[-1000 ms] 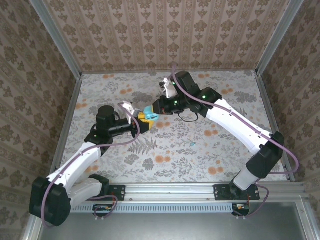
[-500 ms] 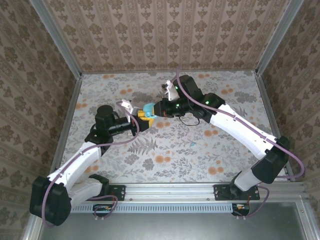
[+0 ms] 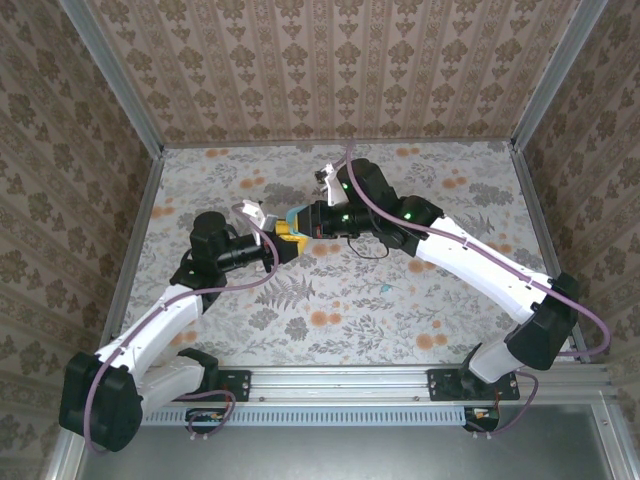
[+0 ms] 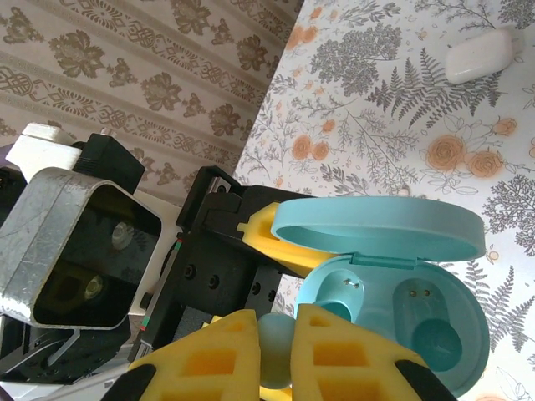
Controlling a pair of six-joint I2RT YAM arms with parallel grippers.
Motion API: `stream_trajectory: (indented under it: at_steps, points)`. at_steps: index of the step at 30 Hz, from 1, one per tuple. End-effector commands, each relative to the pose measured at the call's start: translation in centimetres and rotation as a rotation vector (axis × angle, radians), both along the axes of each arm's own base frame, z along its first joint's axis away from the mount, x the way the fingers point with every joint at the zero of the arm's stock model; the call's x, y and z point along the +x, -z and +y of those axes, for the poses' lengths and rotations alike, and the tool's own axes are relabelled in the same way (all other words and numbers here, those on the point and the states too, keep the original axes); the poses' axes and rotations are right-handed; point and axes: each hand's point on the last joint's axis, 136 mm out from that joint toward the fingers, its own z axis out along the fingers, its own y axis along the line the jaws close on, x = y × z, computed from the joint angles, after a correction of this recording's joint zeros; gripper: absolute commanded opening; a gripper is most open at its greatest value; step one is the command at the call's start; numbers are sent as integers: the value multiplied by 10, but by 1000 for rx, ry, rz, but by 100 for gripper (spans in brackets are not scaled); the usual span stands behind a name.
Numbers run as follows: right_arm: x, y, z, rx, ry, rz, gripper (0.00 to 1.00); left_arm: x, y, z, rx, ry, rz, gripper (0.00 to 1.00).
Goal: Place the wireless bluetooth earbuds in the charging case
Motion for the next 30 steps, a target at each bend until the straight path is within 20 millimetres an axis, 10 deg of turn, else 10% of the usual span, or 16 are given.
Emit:
stream_trajectory:
  at_steps: [1, 30]
  points:
    - [3, 1, 1, 2, 24, -7, 12, -3, -9, 2, -26, 7, -34, 9]
    - [1, 24, 19, -24, -9, 24, 12, -4, -13, 3, -37, 8, -36, 9]
